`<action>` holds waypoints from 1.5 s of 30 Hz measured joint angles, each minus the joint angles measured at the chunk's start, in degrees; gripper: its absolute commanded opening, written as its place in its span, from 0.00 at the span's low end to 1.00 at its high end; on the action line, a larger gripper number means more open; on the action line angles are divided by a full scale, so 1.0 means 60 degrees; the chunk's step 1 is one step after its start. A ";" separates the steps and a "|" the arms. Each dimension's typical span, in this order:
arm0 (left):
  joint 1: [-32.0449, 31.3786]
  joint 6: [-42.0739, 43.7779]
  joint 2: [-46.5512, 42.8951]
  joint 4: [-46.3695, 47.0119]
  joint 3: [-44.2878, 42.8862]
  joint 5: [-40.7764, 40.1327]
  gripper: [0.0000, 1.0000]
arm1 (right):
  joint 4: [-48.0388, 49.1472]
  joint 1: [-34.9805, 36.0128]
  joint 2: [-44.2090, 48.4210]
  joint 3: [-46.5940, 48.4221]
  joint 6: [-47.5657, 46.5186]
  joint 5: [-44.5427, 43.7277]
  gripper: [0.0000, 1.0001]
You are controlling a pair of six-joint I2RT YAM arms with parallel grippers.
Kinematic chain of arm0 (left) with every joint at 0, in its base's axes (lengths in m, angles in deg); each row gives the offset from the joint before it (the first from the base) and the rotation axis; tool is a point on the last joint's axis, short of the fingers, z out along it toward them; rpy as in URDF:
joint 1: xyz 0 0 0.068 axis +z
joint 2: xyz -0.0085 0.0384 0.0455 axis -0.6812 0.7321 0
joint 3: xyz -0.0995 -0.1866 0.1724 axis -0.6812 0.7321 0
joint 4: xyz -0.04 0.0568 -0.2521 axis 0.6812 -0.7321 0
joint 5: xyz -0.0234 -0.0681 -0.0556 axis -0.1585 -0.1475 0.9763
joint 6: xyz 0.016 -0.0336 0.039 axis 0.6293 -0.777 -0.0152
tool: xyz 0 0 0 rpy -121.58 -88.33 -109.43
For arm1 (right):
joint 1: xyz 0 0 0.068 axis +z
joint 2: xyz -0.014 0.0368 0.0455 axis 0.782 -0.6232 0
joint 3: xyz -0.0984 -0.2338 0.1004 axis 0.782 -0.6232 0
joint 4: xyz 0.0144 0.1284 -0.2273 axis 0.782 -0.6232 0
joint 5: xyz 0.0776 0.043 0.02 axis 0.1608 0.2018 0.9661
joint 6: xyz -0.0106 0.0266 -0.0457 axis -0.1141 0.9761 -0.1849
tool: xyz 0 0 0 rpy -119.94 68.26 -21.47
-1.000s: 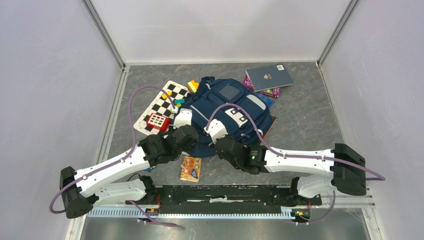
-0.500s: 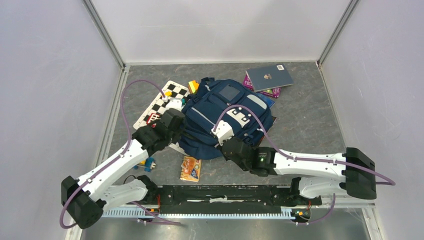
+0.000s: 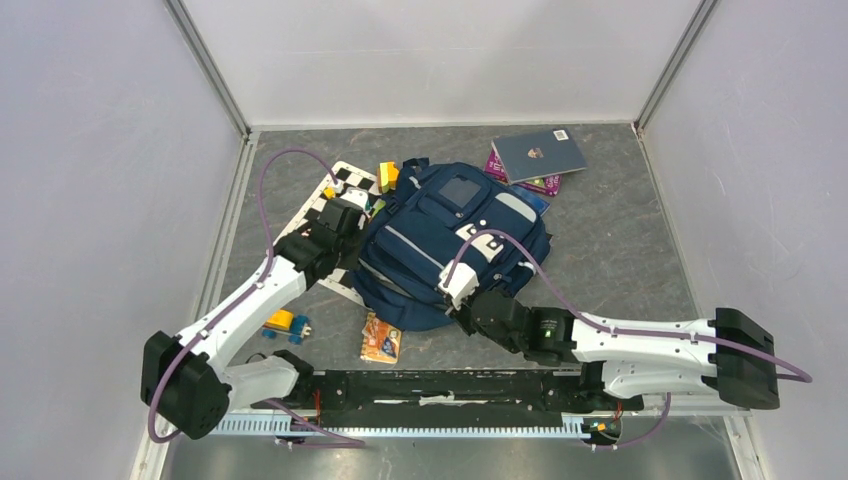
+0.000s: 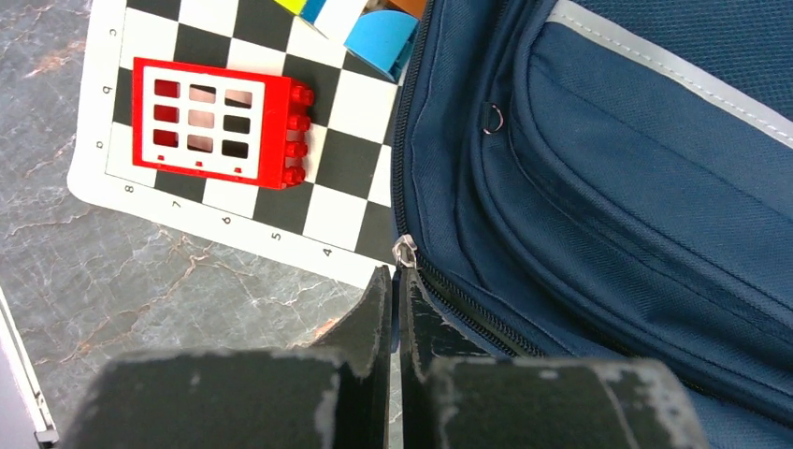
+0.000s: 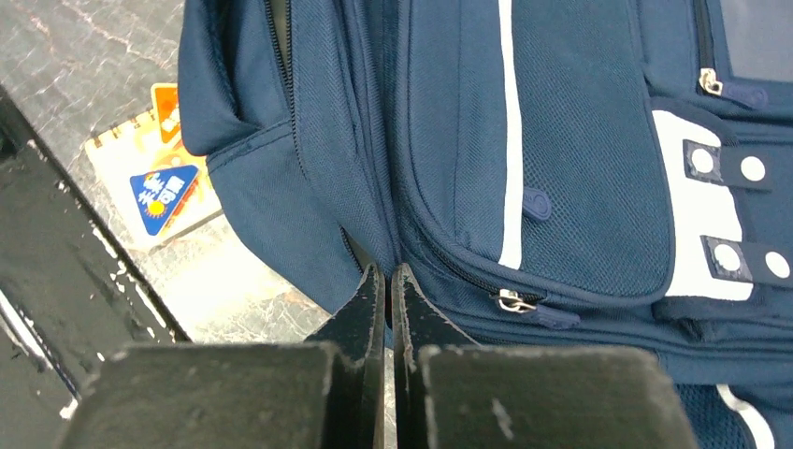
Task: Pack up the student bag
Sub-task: Unzip the student bag at the center of the board.
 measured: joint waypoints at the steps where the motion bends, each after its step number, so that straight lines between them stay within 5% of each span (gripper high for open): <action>1: 0.0007 0.0025 -0.0004 0.0000 0.0015 0.0095 0.02 | 0.0025 0.0051 0.0069 -0.0076 -0.0066 0.0087 0.07; 11: 0.0117 0.0193 -0.1086 0.0335 0.0452 0.1220 0.02 | 0.0066 0.0186 -0.0313 0.0612 -0.0233 0.0280 0.52; 22: 0.0117 0.0222 -0.1107 0.0375 0.0535 0.1708 0.02 | 0.0907 0.0219 -0.2754 0.2328 0.0022 0.0732 0.67; 28: 0.0120 0.0222 -0.1104 0.0375 0.0539 0.1825 0.02 | 0.1144 0.0353 -0.3821 0.2721 0.0026 0.0940 0.58; 38: 0.0117 0.0226 -0.1104 0.0379 0.0550 0.1840 0.02 | 0.0707 0.0543 -0.4674 0.3508 0.0087 -0.0714 0.48; 45: 0.0117 0.0226 -0.1104 0.0379 0.0550 0.1836 0.02 | 0.0696 0.0554 -0.5115 0.3570 0.0044 -0.0892 0.49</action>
